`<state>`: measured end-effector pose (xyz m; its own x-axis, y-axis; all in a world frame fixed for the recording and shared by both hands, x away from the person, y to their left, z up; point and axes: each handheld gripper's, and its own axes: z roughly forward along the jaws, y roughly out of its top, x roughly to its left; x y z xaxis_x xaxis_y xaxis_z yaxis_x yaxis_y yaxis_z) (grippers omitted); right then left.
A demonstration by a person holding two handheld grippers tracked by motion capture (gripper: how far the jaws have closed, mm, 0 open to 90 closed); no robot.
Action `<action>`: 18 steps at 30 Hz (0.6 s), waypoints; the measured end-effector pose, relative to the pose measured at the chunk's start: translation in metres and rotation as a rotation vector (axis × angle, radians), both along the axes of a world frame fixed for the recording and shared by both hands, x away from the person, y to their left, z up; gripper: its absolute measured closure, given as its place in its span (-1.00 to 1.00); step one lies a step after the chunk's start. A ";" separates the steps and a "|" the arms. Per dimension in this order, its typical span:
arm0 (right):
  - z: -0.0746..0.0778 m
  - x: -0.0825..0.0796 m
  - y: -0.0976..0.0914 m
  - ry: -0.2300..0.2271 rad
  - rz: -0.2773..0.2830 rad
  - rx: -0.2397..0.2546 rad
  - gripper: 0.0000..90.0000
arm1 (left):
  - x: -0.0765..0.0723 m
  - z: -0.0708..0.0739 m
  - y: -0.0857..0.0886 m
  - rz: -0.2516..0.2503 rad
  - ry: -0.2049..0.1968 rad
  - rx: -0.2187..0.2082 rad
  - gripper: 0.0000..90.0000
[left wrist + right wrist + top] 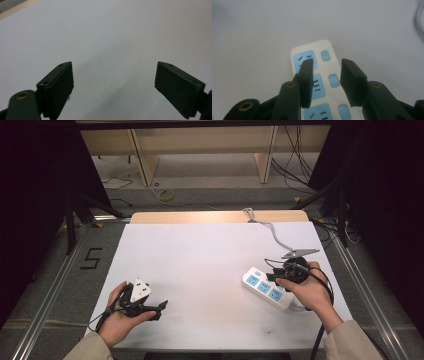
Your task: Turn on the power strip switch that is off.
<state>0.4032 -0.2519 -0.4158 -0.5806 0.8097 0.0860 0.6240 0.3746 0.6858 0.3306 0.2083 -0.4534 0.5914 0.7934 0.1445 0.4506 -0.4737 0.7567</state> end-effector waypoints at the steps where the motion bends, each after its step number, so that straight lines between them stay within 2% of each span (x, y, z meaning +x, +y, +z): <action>1: 0.000 -0.001 -0.001 -0.003 -0.003 0.004 0.37 | 0.000 0.000 0.000 0.000 0.000 0.000 -0.66; 4: -0.001 -0.003 -0.003 -0.013 0.002 0.015 0.35 | 0.000 0.000 0.000 0.000 0.000 0.000 -0.66; 7: -0.001 -0.006 -0.005 -0.023 0.017 0.047 0.31 | 0.000 0.000 0.000 0.001 0.002 -0.001 -0.66; 10: -0.001 -0.009 -0.007 -0.048 0.022 0.064 0.27 | 0.000 0.000 0.001 0.002 0.002 -0.002 -0.66; 18: -0.004 -0.018 -0.013 -0.101 0.031 0.074 0.14 | 0.000 0.000 0.001 0.003 0.003 0.000 -0.66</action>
<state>0.3856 -0.2645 -0.4197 -0.6143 0.7845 0.0850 0.5392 0.3387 0.7711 0.3304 0.2093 -0.4539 0.5895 0.7950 0.1429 0.4539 -0.4724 0.7556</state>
